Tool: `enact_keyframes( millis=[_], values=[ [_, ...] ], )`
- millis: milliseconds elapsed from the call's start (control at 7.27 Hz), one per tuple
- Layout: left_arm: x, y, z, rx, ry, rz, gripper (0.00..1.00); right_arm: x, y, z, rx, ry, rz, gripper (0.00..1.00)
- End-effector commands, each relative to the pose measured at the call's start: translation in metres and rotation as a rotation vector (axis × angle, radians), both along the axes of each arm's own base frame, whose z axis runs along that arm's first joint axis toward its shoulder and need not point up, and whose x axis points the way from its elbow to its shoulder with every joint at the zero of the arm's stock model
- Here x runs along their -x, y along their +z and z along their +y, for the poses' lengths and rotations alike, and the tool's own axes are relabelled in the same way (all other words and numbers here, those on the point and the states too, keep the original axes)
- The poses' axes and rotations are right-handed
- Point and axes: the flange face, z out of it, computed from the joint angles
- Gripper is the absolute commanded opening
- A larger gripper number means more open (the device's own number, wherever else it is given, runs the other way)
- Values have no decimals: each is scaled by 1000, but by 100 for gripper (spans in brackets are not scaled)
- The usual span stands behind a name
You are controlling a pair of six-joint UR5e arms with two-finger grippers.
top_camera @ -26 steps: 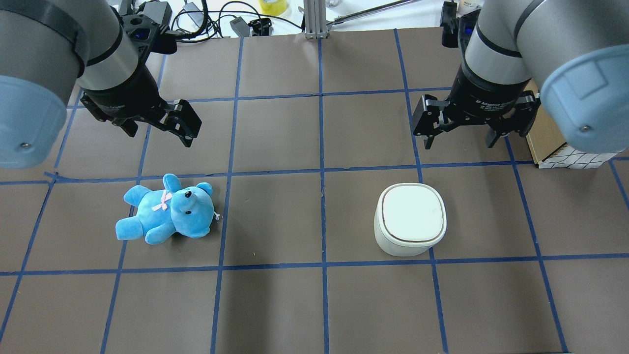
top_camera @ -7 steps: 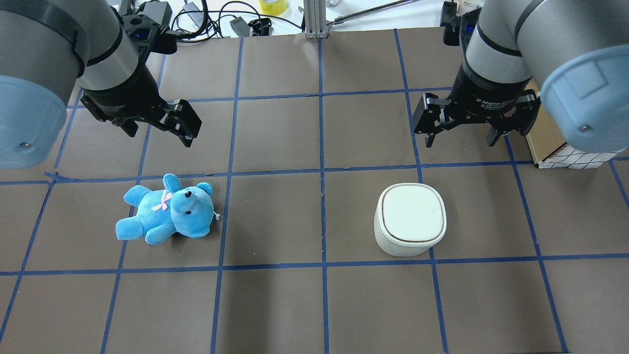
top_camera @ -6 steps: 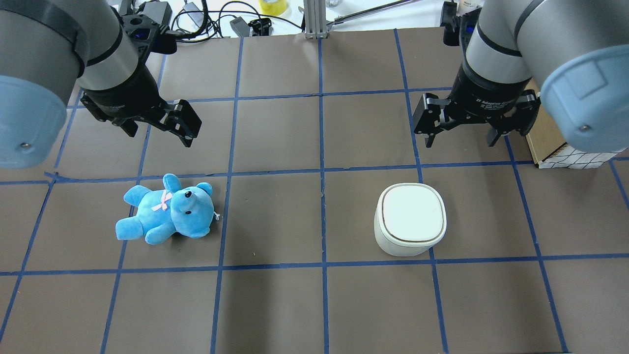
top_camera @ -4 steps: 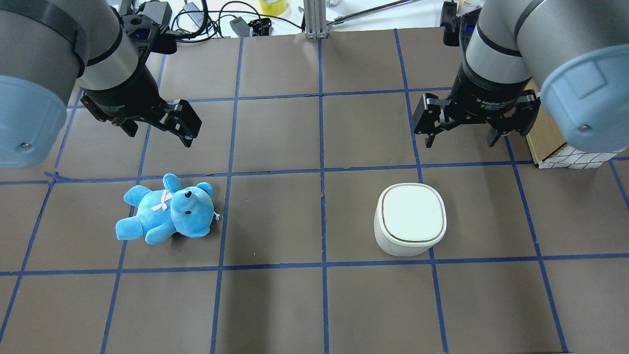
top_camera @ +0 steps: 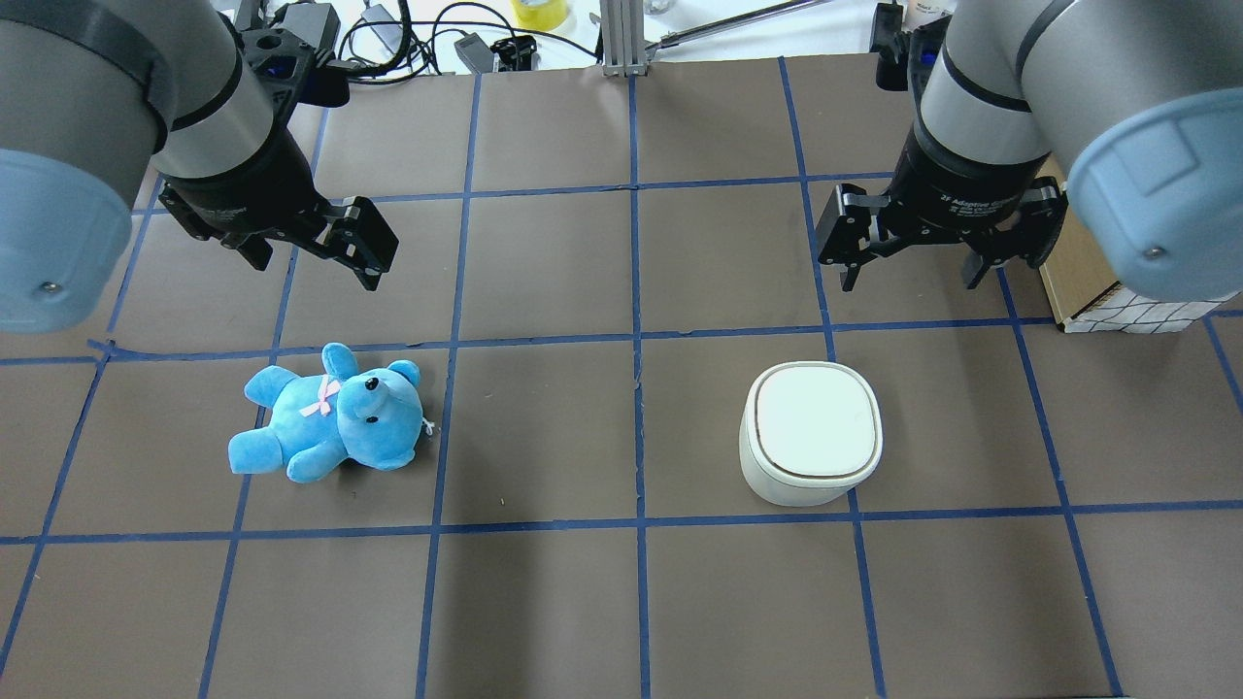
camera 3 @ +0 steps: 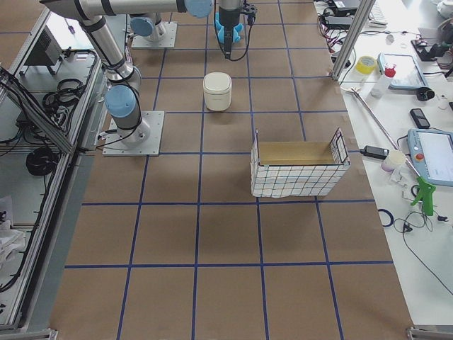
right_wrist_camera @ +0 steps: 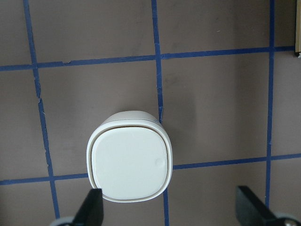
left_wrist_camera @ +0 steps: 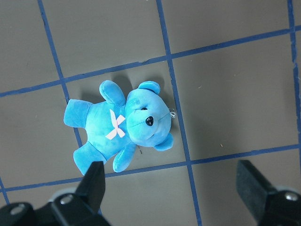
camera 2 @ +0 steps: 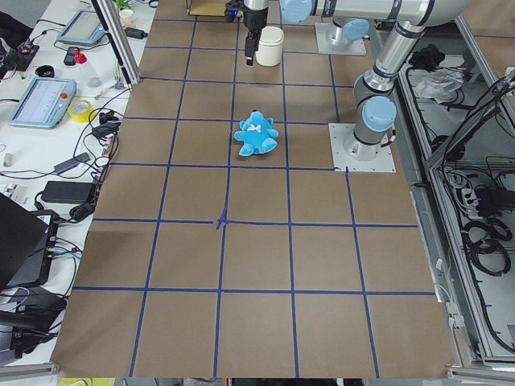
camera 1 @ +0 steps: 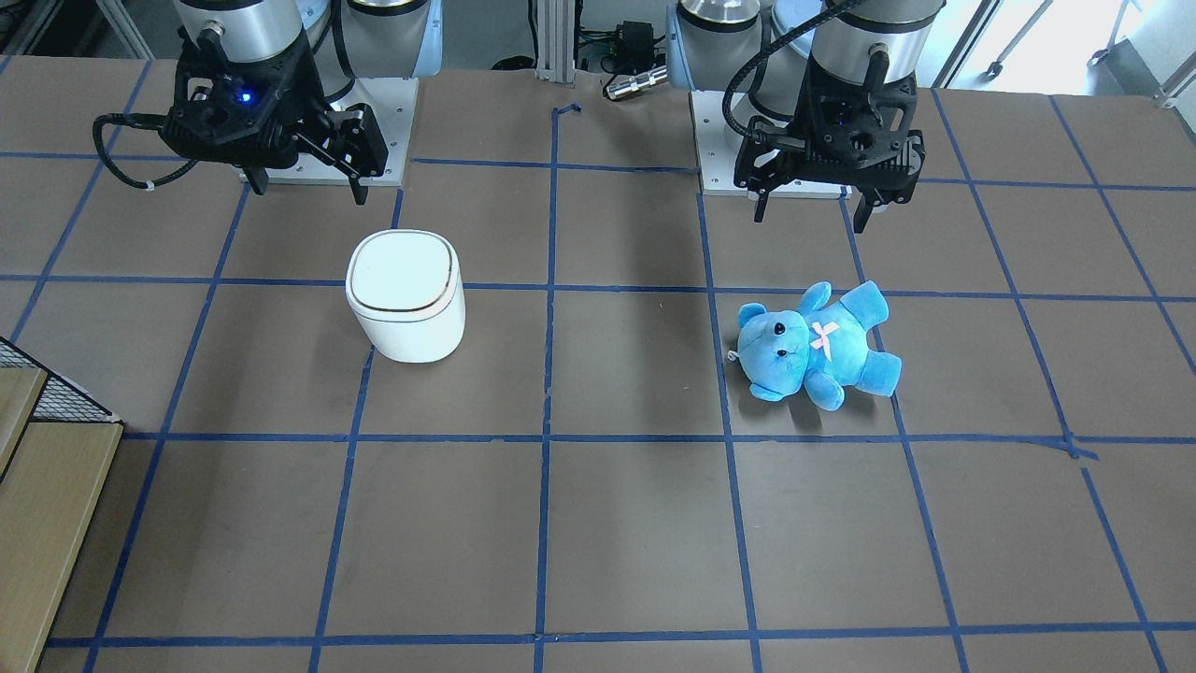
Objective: Open trash can with right arm
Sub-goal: 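Lower the right gripper onto the white trash can lid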
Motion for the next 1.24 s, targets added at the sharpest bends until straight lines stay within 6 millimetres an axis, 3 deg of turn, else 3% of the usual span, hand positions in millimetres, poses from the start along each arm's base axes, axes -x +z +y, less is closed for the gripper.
enact_keyframes(
  millis=[0,138,275,550,688,962,1100],
  values=[
    [0,0,0,0,0,0,100,0,0,0,2,0,0,100],
    [0,0,0,0,0,0,100,0,-1,0,-3,0,2,100],
    [0,0,0,0,0,0,100,0,-1,0,-1,3,3,93],
    [0,0,0,0,0,0,100,0,-5,0,-13,2,3,22],
    [0,0,0,0,0,0,100,-1,-9,0,-26,1,-4,0],
    [0,0,0,0,0,0,100,-1,-55,-4,-112,1,0,0],
    [0,0,0,0,0,0,100,0,-68,-1,-141,-1,2,0]
  ],
)
